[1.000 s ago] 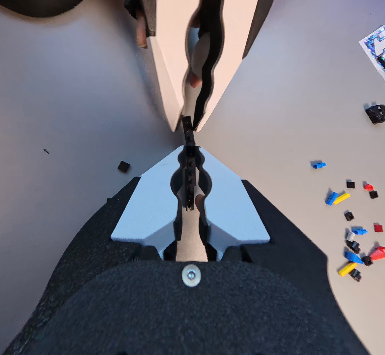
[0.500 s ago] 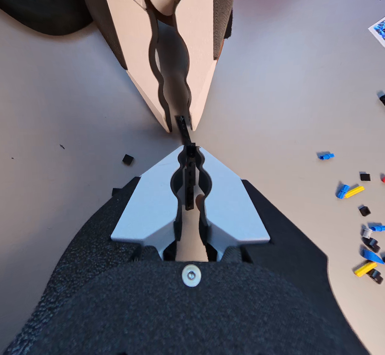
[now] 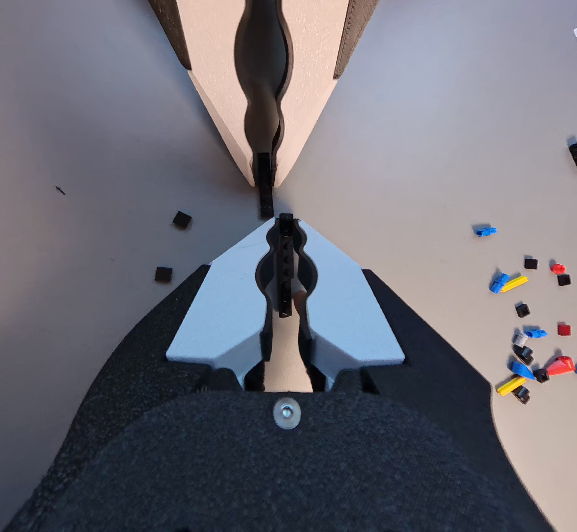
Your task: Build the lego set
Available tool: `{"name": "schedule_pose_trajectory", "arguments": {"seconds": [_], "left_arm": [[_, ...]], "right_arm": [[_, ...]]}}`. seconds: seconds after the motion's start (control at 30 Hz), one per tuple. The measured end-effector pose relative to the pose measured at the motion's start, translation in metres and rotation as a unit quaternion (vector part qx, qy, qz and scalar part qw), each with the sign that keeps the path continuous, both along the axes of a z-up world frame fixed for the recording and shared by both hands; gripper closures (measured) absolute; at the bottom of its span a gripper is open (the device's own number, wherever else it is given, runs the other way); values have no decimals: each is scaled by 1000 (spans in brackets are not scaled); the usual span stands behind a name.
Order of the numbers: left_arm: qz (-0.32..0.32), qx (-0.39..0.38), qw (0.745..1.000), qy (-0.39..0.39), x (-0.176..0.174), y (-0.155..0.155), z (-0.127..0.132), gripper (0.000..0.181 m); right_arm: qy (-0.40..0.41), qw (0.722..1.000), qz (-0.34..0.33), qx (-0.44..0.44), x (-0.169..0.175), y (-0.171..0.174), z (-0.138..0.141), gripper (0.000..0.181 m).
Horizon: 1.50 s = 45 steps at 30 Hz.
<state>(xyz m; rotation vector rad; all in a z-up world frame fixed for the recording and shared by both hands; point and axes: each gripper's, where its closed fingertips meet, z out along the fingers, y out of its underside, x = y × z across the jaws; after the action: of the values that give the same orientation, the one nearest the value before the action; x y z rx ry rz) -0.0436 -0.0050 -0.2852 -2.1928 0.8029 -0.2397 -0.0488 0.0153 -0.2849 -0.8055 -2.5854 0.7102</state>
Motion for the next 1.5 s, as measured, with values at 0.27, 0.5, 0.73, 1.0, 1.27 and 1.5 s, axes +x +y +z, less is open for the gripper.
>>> {"name": "schedule_pose_trajectory", "arguments": {"seconds": [0.27, 0.5, 0.73, 1.0, 1.27, 1.5], "left_arm": [[2, 12, 1000, 14, -1, 0, 1, 173], [15, -9, 1000, -6, -9, -7, 5, 163], [17, -21, 1000, -11, -12, -9, 2, 168], [13, -24, 999, -19, -10, -11, 5, 169], [20, -7, 999, -25, -10, -8, 9, 170], [36, -37, 968, -245, 3, -5, 41, 167]], "right_arm": [[0, 1000, -7, -14, 4, -2, 8, 168], [-4, 1000, -24, -20, 16, 18, 26, 166], [-31, 999, -14, -30, 23, 18, 15, 167], [-49, 999, -1, -22, 13, 15, 3, 172], [50, 999, 6, 19, 5, 2, 17, 176], [201, 972, 27, 122, 3, -10, 41, 176]]}}
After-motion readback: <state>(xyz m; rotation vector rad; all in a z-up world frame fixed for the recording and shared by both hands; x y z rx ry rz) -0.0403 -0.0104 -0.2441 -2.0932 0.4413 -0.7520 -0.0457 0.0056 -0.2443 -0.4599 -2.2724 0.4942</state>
